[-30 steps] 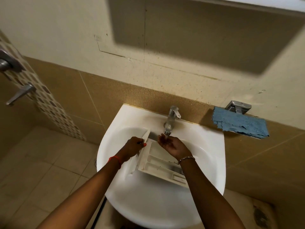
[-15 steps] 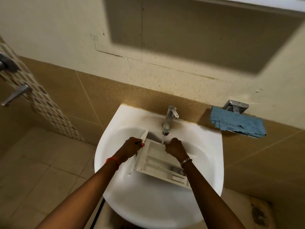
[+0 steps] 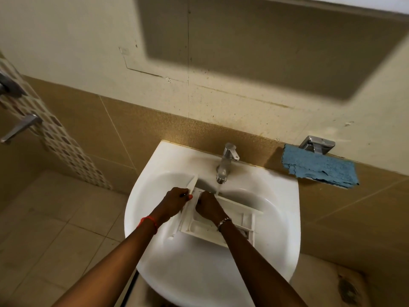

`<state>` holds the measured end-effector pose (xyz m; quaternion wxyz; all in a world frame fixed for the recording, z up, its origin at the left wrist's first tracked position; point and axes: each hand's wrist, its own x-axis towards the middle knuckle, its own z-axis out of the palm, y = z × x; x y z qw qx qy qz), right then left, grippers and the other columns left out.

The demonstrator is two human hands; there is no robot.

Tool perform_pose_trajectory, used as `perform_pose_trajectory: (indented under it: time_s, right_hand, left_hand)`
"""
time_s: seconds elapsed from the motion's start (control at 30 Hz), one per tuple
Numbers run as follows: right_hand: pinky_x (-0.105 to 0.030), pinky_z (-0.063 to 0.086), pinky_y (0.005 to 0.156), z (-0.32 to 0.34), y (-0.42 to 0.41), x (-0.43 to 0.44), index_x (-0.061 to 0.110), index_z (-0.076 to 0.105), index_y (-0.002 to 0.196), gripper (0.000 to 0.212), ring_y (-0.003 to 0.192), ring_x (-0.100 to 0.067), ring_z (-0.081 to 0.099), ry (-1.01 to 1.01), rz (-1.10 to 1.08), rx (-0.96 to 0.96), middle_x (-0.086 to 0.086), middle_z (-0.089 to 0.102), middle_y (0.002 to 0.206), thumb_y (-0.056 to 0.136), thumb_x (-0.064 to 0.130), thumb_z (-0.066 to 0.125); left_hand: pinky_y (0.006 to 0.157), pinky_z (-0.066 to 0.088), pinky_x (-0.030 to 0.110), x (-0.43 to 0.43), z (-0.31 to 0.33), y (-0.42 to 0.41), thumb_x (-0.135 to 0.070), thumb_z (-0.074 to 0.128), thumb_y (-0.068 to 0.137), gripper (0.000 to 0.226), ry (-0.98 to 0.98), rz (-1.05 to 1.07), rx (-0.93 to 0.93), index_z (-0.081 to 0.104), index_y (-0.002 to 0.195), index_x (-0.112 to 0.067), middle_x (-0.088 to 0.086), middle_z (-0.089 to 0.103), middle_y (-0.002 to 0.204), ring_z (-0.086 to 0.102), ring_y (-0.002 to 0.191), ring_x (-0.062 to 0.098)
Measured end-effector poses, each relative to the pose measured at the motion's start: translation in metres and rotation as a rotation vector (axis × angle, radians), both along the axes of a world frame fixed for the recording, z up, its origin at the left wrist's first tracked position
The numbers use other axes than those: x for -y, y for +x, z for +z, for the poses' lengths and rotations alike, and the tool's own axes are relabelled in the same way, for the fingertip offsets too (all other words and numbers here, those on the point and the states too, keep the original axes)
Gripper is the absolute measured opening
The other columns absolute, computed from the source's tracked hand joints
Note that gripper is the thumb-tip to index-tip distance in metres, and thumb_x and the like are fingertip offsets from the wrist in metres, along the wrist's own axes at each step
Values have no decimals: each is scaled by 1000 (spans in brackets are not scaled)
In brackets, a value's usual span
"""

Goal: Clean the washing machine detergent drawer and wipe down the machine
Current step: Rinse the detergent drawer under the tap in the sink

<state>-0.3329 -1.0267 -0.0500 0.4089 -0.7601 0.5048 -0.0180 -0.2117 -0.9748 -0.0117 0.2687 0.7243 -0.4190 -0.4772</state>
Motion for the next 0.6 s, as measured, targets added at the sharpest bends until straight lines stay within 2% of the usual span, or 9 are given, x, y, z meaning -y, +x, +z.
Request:
perform_pose_trajectory:
  time_s: [0.07,0.17,0.27,0.3,0.33,0.4,0.43,0.47,0.6]
  right_hand:
    - [-20,43,80,2,-10,-2,-4,66,105,24,99,-28,62,44,4,70,-20,67,105,93,10,51]
    - [-7,39,75,-4,-42,-3,6,69,108,26,93,-13,60,169,-24,119,-10,68,108,93,22,54]
    - [-3,42,74,-11,-78,9,5,71,104,23,94,-13,61,202,-29,37,-10,69,107,89,19,59]
    - [-7,45,76,-13,-88,17,1,70,102,23,92,-17,62,206,-32,-21,-14,69,105,88,16,61]
    - [-16,49,80,-14,-96,25,-4,69,102,24,87,-21,62,223,-33,-96,-17,69,102,87,14,61]
    - [-34,53,86,-9,-104,37,-13,66,97,26,70,-21,65,270,-51,-193,-21,68,84,86,9,60]
    - [-40,54,85,-6,-103,40,-15,66,95,26,60,-18,65,315,-97,-128,-18,67,72,86,8,59]
    - [-42,56,81,-2,-100,41,-15,66,92,25,54,-16,65,413,-203,19,-15,66,65,88,8,57]
    - [-33,59,60,12,-75,40,-6,62,82,28,61,-27,69,917,-640,722,-18,69,66,95,9,43]
  left_hand:
    - [85,43,32,0,1,0,-15,46,96,31,-2,-4,-1,57,119,4,11,53,108,51,98,25]
    - [85,43,31,0,1,1,-16,47,95,28,1,5,-32,58,116,-1,11,53,110,51,99,24]
    - [84,42,31,1,-1,2,-17,47,96,12,-1,5,-42,56,100,-10,12,53,107,51,97,25]
    - [85,43,32,0,-1,3,-17,47,96,13,-4,0,-49,56,100,-10,12,54,107,52,97,25]
    - [86,43,32,0,0,3,-17,47,96,17,-7,-2,-61,58,105,-8,12,55,108,52,98,25]
    - [84,43,29,0,2,3,-16,47,95,28,-1,-4,-66,58,117,-1,10,55,109,52,98,23]
    - [83,43,29,0,2,3,-16,47,95,30,3,-6,-61,57,119,1,9,54,109,52,98,23]
    - [81,44,28,1,2,3,-15,47,95,31,8,-6,-57,56,119,2,10,54,109,52,98,23]
    - [74,45,22,0,1,3,-16,46,96,33,16,1,-46,54,122,2,10,52,110,51,98,23]
